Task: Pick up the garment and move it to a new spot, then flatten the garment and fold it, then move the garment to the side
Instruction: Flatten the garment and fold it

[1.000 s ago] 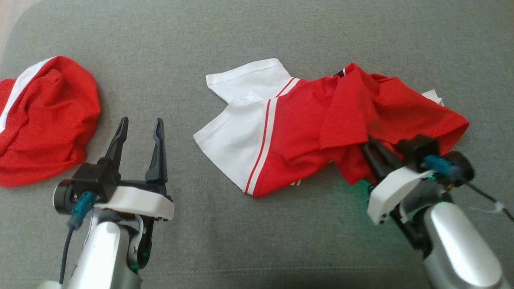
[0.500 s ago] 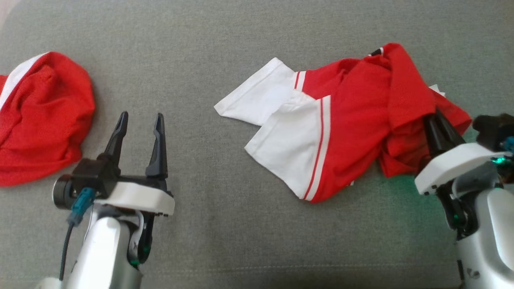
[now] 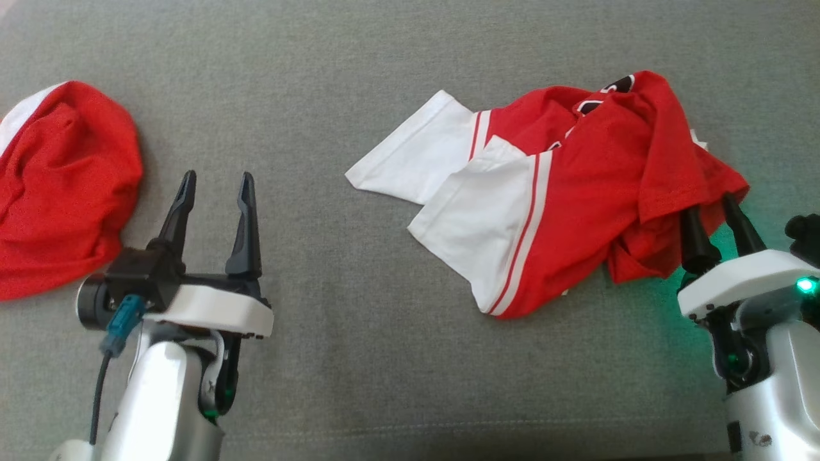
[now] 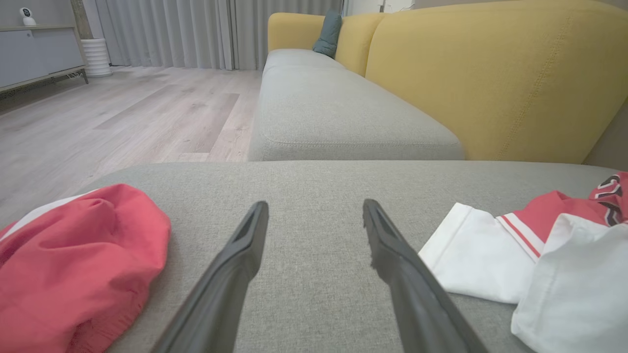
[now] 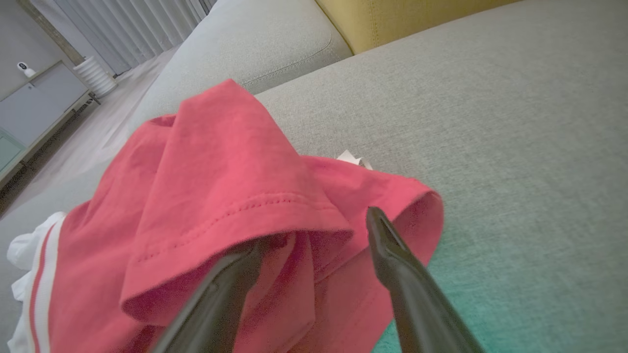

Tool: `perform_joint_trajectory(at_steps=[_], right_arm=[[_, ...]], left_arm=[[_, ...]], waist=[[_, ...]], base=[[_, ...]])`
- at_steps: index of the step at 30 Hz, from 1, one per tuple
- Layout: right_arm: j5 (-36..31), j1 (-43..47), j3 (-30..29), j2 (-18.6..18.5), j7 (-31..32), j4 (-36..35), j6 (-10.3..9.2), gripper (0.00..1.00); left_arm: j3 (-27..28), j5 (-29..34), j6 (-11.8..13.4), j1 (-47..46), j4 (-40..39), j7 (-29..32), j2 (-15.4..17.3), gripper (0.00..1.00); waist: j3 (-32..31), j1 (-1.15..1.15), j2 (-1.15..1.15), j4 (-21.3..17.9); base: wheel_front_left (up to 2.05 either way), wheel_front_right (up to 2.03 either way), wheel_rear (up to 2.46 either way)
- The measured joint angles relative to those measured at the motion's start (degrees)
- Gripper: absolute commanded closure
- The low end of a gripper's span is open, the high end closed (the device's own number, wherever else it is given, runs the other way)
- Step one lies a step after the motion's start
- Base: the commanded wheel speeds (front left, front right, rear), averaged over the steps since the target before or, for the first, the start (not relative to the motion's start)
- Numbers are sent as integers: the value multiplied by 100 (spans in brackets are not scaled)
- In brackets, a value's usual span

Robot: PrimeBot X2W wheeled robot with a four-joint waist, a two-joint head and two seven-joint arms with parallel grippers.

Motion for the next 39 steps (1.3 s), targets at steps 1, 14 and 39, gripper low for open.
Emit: perform_joint_trajectory(at_steps=[1,14,39], right_arm=[[-33,3,22,-26,0,0,0,0],[-859,862,51,13,68,-1254,0,0],[-1216,945,823,53,165,-2142,0,0]], left_arm=[[12,0,0,1,0,0,0,0],[62,0,1,62,14,0,2,0],[49,-1,47,292,41,0,9,0]], waist=[[-11,0,0,-18],[-315,0,0,-205],[-568,0,0,-255]], base=[[0,0,0],[0,0,0],[0,0,0]])
